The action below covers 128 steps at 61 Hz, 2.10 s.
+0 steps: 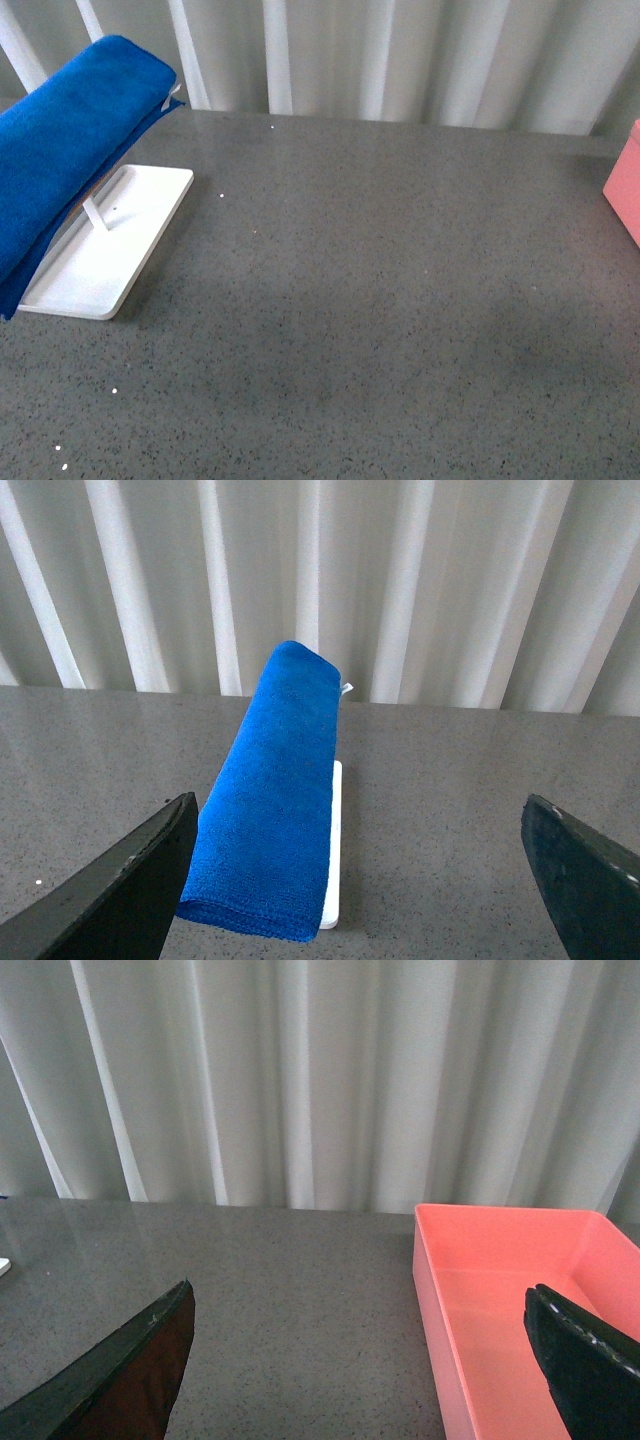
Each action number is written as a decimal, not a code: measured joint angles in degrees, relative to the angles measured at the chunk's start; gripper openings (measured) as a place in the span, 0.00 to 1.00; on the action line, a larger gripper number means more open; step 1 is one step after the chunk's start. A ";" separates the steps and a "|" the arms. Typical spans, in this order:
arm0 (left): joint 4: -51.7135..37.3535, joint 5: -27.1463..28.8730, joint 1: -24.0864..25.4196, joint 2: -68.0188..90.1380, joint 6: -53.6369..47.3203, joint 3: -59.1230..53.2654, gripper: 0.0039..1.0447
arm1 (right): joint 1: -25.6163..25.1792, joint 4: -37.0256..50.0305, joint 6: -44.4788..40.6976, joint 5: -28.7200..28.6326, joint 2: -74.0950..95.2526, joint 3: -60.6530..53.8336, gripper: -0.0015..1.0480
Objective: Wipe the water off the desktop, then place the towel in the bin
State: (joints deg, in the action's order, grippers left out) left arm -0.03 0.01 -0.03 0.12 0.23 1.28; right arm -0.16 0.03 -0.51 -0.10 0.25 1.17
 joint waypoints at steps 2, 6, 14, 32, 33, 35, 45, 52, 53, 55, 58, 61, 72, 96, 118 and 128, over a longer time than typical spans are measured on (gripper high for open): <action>0.00 0.00 0.00 0.00 0.00 0.00 0.94 | 0.00 0.00 0.00 0.00 0.00 0.00 0.93; 0.00 0.00 0.00 0.00 0.00 0.00 0.94 | 0.00 0.00 0.00 0.00 0.00 0.00 0.93; 0.00 0.00 0.00 0.00 0.00 0.00 0.94 | 0.00 0.00 0.00 0.00 0.00 0.00 0.93; 0.00 0.00 0.00 0.00 0.00 0.00 0.94 | 0.00 0.00 0.00 0.00 0.00 0.00 0.93; 0.00 0.00 0.00 0.00 0.00 0.00 0.94 | 0.00 0.00 0.00 0.00 0.00 0.00 0.93; 0.00 0.00 0.00 0.00 0.00 0.00 0.94 | 0.00 0.00 0.00 0.00 0.00 0.00 0.93; 0.00 0.00 0.00 0.00 0.00 0.00 0.94 | 0.00 0.00 0.00 0.00 0.00 0.00 0.93; 0.00 0.00 0.00 0.00 0.00 0.00 0.94 | 0.00 0.00 0.00 0.00 0.00 0.00 0.93; 0.00 0.00 0.00 0.00 0.00 0.00 0.94 | 0.00 0.00 0.00 0.00 0.00 0.00 0.93; 0.00 0.00 0.00 0.00 0.00 0.00 0.94 | 0.00 0.00 0.00 0.00 0.00 0.00 0.93; 0.09 -0.04 0.02 0.09 0.17 0.04 0.94 | 0.00 0.00 0.00 0.00 0.00 0.00 0.93; 4.42 -0.66 0.04 3.30 2.69 1.75 0.94 | 0.00 0.00 0.00 0.00 0.00 0.00 0.93; -18.40 6.14 -2.12 36.81 7.39 14.27 0.94 | 0.00 0.00 0.00 0.00 -0.04 0.00 0.93; -12.83 5.57 -7.17 96.30 -4.04 60.85 0.94 | 0.00 0.00 0.00 0.00 -0.04 0.00 0.93; 13.66 7.45 1.57 114.38 -10.40 90.47 0.94 | 0.00 0.00 0.00 0.00 -0.04 0.00 0.93; 17.53 3.72 0.94 115.86 -10.40 91.27 0.94 | 0.00 0.00 0.00 0.00 -0.04 0.00 0.93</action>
State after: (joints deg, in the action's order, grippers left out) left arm 17.50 3.73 0.91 115.98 -10.17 92.55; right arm -0.16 0.03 -0.51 -0.10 0.21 1.17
